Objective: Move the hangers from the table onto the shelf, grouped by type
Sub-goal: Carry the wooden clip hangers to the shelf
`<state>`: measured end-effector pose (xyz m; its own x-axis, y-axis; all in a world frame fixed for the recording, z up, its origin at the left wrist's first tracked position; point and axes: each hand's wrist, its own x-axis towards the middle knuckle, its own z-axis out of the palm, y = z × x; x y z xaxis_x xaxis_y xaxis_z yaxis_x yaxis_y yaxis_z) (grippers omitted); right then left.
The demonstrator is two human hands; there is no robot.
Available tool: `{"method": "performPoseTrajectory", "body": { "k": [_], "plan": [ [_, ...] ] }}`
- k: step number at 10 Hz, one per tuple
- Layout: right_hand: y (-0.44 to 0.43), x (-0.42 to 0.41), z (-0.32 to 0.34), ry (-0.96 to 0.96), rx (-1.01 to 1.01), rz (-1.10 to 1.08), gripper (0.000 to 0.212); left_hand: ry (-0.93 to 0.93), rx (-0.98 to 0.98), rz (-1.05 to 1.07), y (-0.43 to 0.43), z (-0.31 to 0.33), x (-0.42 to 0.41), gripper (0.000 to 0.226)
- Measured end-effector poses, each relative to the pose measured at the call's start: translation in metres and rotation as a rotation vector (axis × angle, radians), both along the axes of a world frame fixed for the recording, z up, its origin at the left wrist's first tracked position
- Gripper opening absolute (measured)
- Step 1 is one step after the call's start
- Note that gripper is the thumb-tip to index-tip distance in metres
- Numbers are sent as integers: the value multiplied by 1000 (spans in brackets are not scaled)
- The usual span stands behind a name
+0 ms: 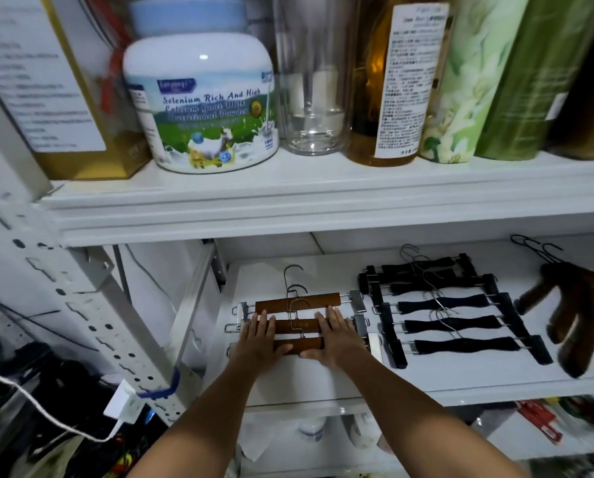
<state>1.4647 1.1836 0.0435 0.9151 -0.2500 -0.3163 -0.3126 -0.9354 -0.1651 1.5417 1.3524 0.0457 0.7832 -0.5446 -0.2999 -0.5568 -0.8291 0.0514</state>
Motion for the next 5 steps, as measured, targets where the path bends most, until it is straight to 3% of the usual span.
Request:
{"method": "performPoseTrajectory", "body": {
  "k": [3,4,5],
  "plan": [
    [-1,-2,9,-28,26,-14,109,-47,-87,30,1,6,-11,148],
    [-6,-15,15,-90,45,-45,98,-77,-79,12,-4,10,-18,146],
    [-13,-34,28,-172,32,-92,82,-100,-88,-17,-15,21,-35,124]
  ]
}}
